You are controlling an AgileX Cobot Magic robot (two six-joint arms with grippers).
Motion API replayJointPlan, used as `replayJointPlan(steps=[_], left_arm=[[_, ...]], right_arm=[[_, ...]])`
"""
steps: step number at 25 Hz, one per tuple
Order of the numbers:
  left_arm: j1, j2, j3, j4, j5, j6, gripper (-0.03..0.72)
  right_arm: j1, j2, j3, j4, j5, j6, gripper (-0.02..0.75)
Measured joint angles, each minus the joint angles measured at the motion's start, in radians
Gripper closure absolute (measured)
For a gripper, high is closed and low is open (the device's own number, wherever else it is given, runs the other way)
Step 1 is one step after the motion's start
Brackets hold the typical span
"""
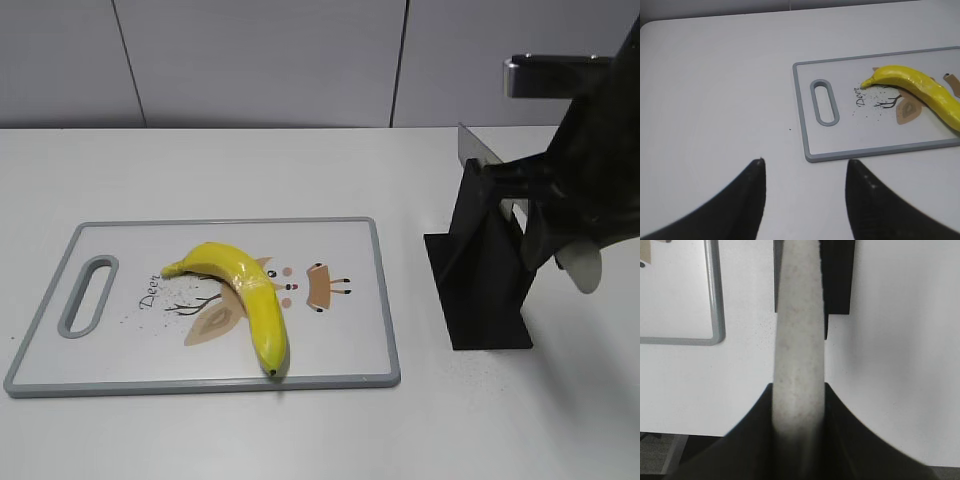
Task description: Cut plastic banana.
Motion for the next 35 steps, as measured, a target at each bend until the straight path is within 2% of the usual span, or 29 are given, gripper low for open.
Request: replayJointPlan(steps=[11,18,25,29,35], left_arm=[[0.0,0.0,0.0,0.004,0.0,0.0,0.191],[0.0,0.0,0.0,0.005,0.0,0.0,0.191],[0.0,0.004,-0.011,-0.013,-0.041,0.0,0.198],[0.0,0.103,-0.026,-0.024,-0.099,0.013,0.194],[0.0,0.37,-0.073,-0.171,-0.213,0.257,0.09]], right_arm=[[0.002,-0.039,-0.179,-0.066,0.081,-0.002,0.575],[0.002,-0.039,-0.224,-0.142,0.06,-0.051,0.575],[0.002,-0.039,-0.224,-0.131,-0.005,-0.375,0.575],[0.002,-0.012,-0.226,-0.082,-0.024,-0.627,0.575],[0.002,0.081,-0.27,0.016,-0.03,-0.949,0.575]])
